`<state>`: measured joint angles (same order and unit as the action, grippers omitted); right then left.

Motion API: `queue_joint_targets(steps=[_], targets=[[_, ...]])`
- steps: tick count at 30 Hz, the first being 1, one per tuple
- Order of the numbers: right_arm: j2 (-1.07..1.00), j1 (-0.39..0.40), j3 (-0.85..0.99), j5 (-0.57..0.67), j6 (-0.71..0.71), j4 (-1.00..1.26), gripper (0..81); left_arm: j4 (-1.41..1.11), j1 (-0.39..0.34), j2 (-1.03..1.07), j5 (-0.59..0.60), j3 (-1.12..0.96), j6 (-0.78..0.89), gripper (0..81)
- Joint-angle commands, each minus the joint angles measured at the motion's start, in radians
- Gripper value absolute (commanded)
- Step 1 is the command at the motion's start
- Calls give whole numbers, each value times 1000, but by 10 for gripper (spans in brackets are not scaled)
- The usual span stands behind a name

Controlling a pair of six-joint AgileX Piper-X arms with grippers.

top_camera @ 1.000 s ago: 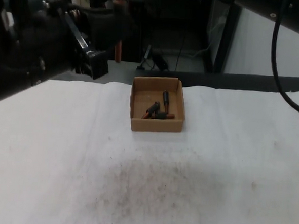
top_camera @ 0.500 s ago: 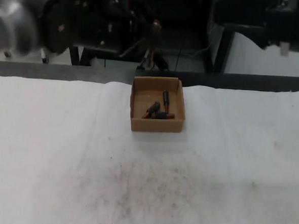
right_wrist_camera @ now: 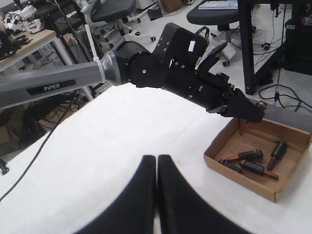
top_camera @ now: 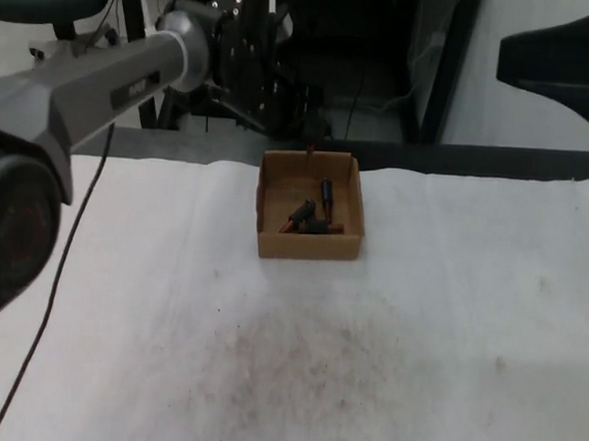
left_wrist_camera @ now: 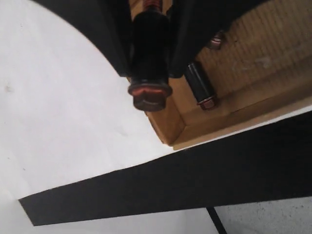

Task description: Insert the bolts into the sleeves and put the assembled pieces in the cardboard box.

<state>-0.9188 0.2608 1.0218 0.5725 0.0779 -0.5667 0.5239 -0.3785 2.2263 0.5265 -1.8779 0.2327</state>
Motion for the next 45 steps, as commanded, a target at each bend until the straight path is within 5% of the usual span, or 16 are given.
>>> queue_joint_targets(steps=[1,15,22,25,33,37,45], targets=[[5,-17,3,2,-12,-3,8,12,3,28,3,-38,11,3],[5,-74,3,2,-12,4,8,64,1,37,-36,-38,-121,14],[5,-74,3,6,-12,3,8,64,1,37,-9,-38,-124,283],[5,-74,3,6,-10,3,8,64,1,35,-9,-38,-105,322],[5,-74,0,1,-10,3,8,102,1,15,5,-44,-90,301],[5,-74,-48,-62,-23,3,8,238,3,-21,-80,-54,-108,5],[3,-74,-291,-148,-61,7,8,605,-32,-120,-339,0,-360,3]])
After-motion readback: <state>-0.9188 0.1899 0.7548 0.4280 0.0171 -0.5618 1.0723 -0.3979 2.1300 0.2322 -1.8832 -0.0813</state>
